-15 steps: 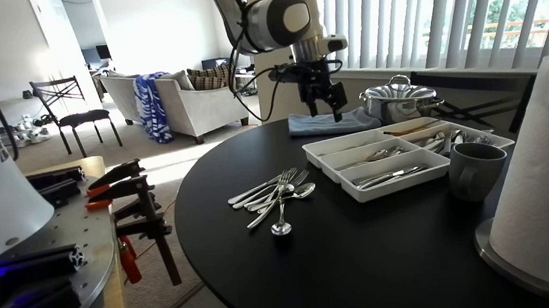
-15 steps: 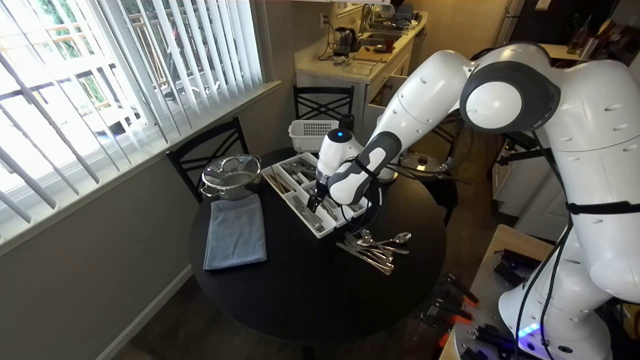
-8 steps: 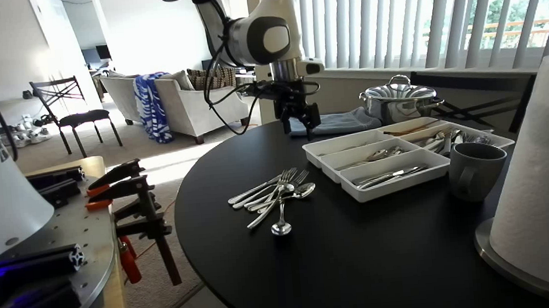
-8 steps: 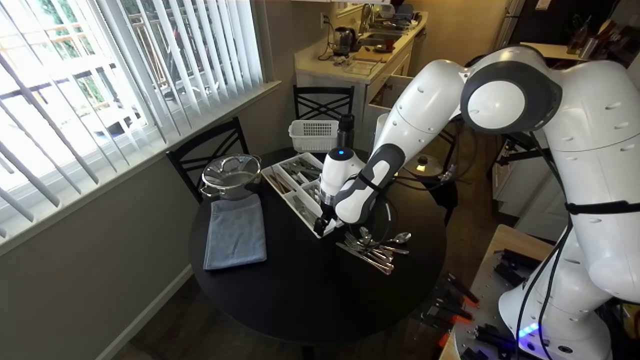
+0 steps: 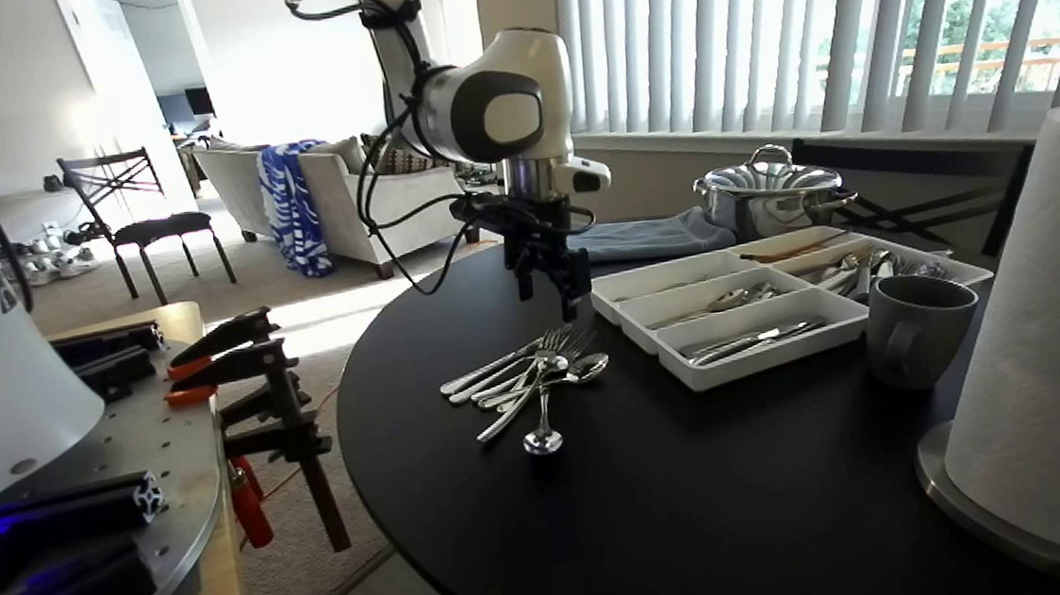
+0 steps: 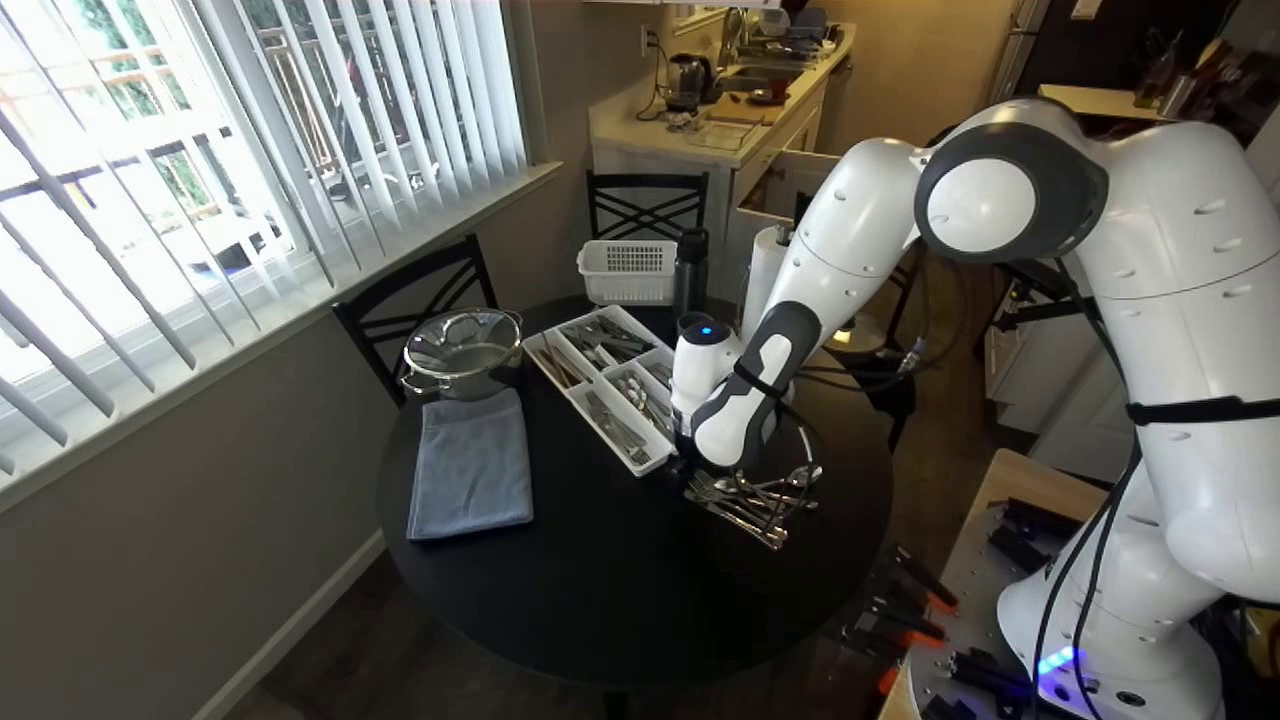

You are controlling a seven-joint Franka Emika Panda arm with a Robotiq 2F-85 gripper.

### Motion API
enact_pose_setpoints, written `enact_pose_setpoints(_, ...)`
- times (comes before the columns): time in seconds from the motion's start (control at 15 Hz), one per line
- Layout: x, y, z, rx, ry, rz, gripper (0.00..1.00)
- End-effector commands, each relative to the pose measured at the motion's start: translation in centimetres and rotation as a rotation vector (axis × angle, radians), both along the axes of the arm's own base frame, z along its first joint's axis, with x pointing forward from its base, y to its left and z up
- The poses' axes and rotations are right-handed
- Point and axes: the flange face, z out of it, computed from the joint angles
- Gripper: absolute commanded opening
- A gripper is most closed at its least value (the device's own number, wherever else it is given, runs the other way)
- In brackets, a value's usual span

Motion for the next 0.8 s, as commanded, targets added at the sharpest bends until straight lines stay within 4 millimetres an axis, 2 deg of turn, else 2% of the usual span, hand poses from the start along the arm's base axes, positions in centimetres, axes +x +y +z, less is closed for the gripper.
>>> enact_pose_setpoints(0.0,-1.5,-0.8,-0.6,0.019,0.04,0.001,1.0)
enact_pose_setpoints(0.4,-3.8,-1.4,-2.7,0.01,0.101,-0.017,1.0)
enact_pose_setpoints(0.73,-4.8,-1.0,-4.4,0.021,0.133,-0.016,1.0)
